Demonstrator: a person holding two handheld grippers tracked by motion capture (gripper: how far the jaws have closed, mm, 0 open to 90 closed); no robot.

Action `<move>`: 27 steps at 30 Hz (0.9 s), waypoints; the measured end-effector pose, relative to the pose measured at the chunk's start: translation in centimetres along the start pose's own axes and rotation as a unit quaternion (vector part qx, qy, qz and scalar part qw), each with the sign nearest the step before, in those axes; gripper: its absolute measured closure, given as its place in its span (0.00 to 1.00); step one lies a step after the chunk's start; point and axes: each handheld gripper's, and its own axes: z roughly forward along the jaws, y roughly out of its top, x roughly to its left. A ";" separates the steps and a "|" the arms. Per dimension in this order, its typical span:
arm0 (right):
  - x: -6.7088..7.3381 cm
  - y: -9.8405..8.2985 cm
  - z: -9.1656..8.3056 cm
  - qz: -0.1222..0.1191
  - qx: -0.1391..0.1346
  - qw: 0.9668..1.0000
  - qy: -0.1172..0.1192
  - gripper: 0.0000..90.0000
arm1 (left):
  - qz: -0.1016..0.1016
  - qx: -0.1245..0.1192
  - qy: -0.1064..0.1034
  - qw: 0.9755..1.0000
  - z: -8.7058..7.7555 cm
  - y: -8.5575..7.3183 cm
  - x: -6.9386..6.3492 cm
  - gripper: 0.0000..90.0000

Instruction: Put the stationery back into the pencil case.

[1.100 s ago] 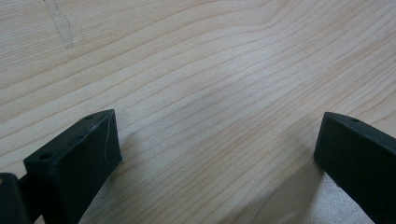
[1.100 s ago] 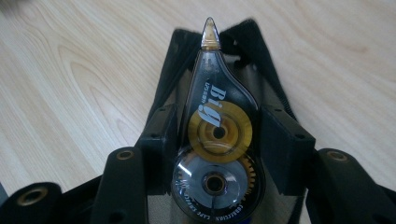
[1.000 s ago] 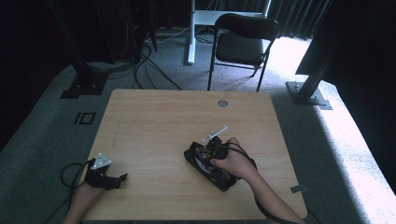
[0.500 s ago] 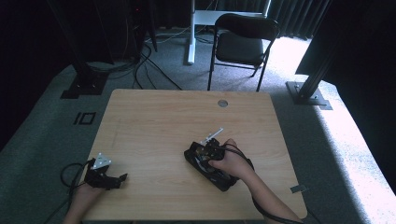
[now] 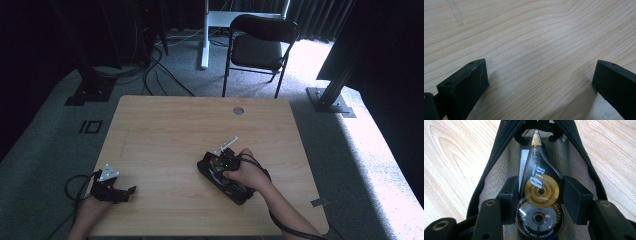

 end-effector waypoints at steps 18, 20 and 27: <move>0.0 0.7 -1.8 0.001 -0.030 0.999 0.011 0.53 | 0.001 0.000 0.000 1.000 0.0 0.0 0.0 0.01; 0.1 0.7 -1.9 0.001 -0.033 0.999 0.012 0.53 | 0.001 0.000 0.000 1.000 0.0 0.0 0.0 0.01; 0.3 1.1 -3.7 -0.005 -0.063 0.998 0.021 0.50 | 0.000 -0.001 0.001 1.000 0.0 0.0 0.0 0.01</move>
